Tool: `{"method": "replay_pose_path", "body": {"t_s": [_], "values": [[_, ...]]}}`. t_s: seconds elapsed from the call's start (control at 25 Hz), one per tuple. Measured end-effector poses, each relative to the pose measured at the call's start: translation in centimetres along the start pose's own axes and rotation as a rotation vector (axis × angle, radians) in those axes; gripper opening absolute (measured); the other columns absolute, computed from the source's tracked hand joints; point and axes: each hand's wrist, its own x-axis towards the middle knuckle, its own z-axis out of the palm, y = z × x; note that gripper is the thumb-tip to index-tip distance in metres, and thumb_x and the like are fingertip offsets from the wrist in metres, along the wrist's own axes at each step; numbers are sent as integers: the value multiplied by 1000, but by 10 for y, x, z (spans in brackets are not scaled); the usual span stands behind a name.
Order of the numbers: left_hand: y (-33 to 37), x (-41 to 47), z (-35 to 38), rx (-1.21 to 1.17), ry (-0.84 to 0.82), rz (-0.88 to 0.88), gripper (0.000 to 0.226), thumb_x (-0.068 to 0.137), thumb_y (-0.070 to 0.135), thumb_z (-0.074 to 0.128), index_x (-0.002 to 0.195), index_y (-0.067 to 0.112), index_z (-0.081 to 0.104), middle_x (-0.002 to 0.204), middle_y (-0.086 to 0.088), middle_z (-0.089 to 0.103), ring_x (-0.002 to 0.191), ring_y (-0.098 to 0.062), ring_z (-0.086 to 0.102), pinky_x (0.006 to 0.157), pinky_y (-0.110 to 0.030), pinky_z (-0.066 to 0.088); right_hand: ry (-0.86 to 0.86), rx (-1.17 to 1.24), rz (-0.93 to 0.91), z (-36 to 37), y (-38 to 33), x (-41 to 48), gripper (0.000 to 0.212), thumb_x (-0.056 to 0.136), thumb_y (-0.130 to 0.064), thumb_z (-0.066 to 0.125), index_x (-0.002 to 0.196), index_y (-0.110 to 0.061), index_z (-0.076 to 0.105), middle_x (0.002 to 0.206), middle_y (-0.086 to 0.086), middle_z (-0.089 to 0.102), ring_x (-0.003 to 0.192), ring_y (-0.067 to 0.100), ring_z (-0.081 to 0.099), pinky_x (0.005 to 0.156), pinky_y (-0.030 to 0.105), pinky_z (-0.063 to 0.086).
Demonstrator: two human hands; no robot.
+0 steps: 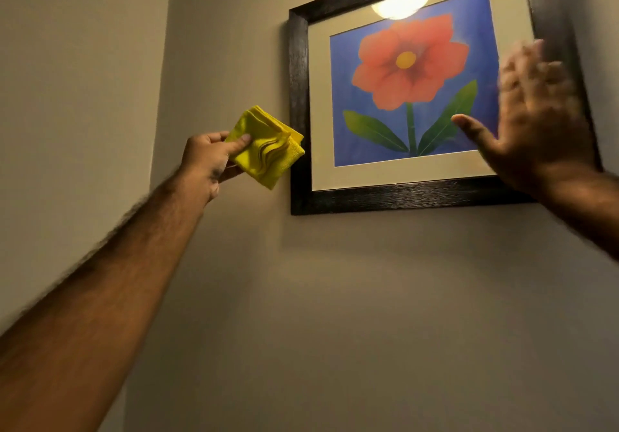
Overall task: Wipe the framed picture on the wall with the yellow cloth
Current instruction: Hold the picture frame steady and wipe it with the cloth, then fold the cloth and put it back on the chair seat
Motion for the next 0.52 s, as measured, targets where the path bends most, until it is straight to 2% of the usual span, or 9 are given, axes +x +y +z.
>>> {"method": "replay_pose_path", "body": {"t_s": [0.08,0.16,0.2,0.28,0.36,0.44,0.52], "values": [[-9,-18,-17,8,-8,-19,10,85,16,76,92,15,69,64,7,74,56,-5,70,53,-25,58,-38,194,-176,2,-60,2,92,96,-68,38,155,1,31,164,22,32,154,34,29,125,46,26],[-17,-39,-35,26,-10,-45,9,85,17,76,92,15,69,65,7,75,58,-5,71,53,-24,58,-188,531,-243,7,-137,-2,84,91,-64,53,149,-4,48,153,17,52,138,32,55,116,41,43],[-20,-50,-45,30,-12,-60,10,85,17,76,93,15,70,66,7,76,59,-6,71,54,-24,58,-303,712,-181,9,-175,-7,83,87,-63,61,148,-9,50,148,12,58,129,28,62,109,40,50],[-29,-70,-71,60,-5,-88,16,85,19,77,99,12,72,73,3,77,63,-8,72,56,-25,59,-589,1025,64,17,-243,-20,91,79,-60,72,153,-16,43,148,5,58,128,21,62,106,38,53],[-36,-88,-101,115,27,-106,24,84,22,78,105,11,73,82,0,78,68,-10,74,59,-26,59,-837,1166,248,32,-294,-36,94,76,-60,75,153,-17,42,145,5,58,128,23,60,105,36,52],[-45,-104,-137,162,61,-129,27,83,22,79,106,10,74,87,-3,77,71,-12,74,61,-27,60,-975,1232,320,48,-336,-57,75,77,-57,76,136,-14,58,130,8,68,116,23,67,97,36,58],[-56,-120,-176,180,100,-171,29,83,21,79,107,6,73,90,-6,77,73,-15,74,63,-29,60,-1024,1366,433,64,-374,-79,55,78,-41,83,116,-4,68,111,15,75,92,20,74,77,32,65]]}}
